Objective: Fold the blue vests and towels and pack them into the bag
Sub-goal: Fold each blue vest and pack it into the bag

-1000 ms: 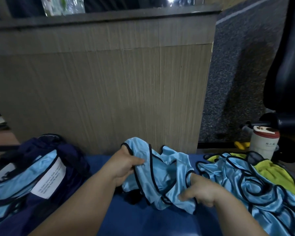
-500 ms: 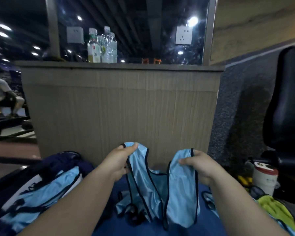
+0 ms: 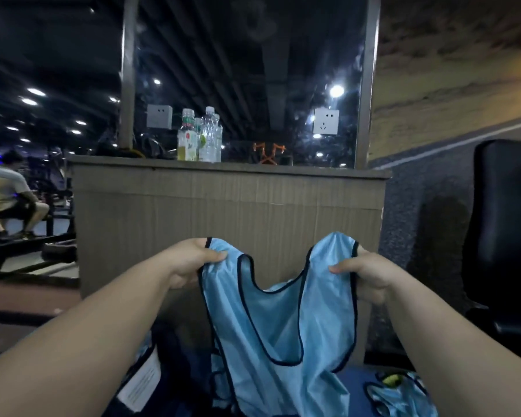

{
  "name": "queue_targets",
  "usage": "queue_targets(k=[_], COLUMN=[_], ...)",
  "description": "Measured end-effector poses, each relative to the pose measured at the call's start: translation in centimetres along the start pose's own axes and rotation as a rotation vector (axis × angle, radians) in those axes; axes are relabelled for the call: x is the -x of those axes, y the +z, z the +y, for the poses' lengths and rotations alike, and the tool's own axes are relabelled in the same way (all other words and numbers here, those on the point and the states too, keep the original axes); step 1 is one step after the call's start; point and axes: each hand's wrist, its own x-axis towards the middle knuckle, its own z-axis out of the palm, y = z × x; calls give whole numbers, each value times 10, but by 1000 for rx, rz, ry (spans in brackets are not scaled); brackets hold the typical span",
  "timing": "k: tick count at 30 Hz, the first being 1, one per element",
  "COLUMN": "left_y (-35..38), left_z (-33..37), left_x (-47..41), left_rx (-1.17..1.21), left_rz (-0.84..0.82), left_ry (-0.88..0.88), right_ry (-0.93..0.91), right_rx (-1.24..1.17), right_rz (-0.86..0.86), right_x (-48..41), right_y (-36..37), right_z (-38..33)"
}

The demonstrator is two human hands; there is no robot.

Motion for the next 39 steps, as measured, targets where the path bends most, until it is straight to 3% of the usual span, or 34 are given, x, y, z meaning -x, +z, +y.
queue_targets(k=[5,8,14,20,23,26,32,35,39], left_y=[-12,-27,-57,-78,-87,-96,-89,-80,-80], left_z=[26,38,47,51,56,66,103,120,139], left_x=[2,4,12,7,6,2,11,15,21], left_rx=[64,96,-101,-292,-297,-281,-63,120,108], left_rz=[173,179,103,228,295,376,516,522,533], left_ry=[66,56,-6,-128,-144,-105,147,216,357], right_ry=[-27,-27,109,112,-5,-85,-232,-334,-487], right_rx=[160,225,587,807,677,301,-116,-238,-313], right_rz=[94,144,249,400,475,498,470,418,377], right_x=[2,5,6,5,3,2,8,11,17], right_y=[9,9,4,2,-2,-3,15,24,27], right_z=[-29,-50,-81,-106,-119,-127,-137,-143,-156])
